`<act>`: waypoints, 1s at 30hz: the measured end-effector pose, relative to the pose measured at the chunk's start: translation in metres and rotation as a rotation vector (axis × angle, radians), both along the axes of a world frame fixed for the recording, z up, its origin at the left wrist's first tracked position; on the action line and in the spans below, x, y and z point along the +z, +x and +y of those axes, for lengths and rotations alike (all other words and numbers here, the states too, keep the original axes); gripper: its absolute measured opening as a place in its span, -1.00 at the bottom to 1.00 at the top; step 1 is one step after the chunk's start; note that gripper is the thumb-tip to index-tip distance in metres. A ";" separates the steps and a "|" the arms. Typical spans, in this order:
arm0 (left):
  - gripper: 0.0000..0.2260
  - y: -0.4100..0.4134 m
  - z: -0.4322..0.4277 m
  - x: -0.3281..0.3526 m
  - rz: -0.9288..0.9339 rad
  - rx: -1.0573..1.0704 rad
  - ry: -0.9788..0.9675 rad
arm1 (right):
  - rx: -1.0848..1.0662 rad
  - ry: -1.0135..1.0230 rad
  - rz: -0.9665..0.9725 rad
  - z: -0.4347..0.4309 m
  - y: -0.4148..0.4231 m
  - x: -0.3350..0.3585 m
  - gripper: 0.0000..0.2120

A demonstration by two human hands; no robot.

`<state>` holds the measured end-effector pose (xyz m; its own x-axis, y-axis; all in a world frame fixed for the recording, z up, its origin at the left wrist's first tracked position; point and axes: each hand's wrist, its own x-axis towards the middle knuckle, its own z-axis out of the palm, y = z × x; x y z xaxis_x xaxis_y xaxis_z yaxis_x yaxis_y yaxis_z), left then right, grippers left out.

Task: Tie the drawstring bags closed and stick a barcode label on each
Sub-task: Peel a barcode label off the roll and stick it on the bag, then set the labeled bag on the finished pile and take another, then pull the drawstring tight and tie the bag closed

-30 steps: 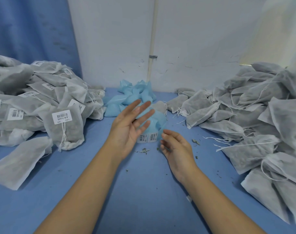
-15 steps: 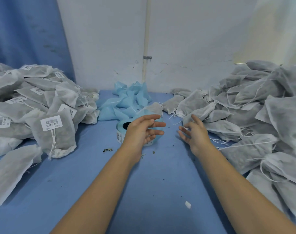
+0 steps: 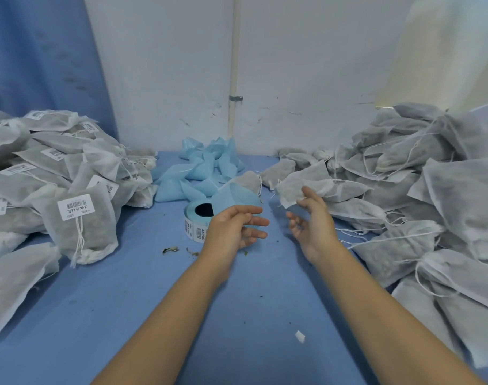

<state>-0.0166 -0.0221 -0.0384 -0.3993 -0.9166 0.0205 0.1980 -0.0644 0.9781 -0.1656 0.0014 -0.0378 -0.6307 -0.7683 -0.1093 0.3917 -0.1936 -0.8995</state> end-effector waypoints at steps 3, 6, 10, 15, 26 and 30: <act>-0.86 0.001 0.006 -0.002 0.026 -0.010 0.036 | -0.039 -0.032 0.038 0.012 0.022 0.001 -0.78; -0.85 0.001 0.012 -0.008 0.035 0.026 0.052 | -0.089 -0.070 0.083 0.026 0.042 -0.001 -0.76; -0.62 0.000 0.016 -0.017 0.012 0.101 -0.099 | -0.121 -0.112 0.183 0.043 0.063 -0.013 -0.74; -0.73 0.007 0.010 -0.019 0.020 0.243 -0.152 | -0.012 -0.136 0.240 0.046 0.067 -0.018 -0.73; -0.85 0.005 0.019 -0.021 0.129 0.311 -0.304 | -0.298 -0.008 1.240 0.035 0.048 -0.035 -0.39; -0.78 0.019 0.010 -0.023 -0.068 0.455 -0.419 | -0.213 -0.008 0.900 0.035 0.040 -0.035 -0.58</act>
<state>0.0020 -0.0116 -0.0614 0.0165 -0.9147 0.4038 0.0519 0.4041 0.9132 -0.1256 0.0363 -0.0727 -0.6035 -0.6247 0.4955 -0.4990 -0.1889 -0.8458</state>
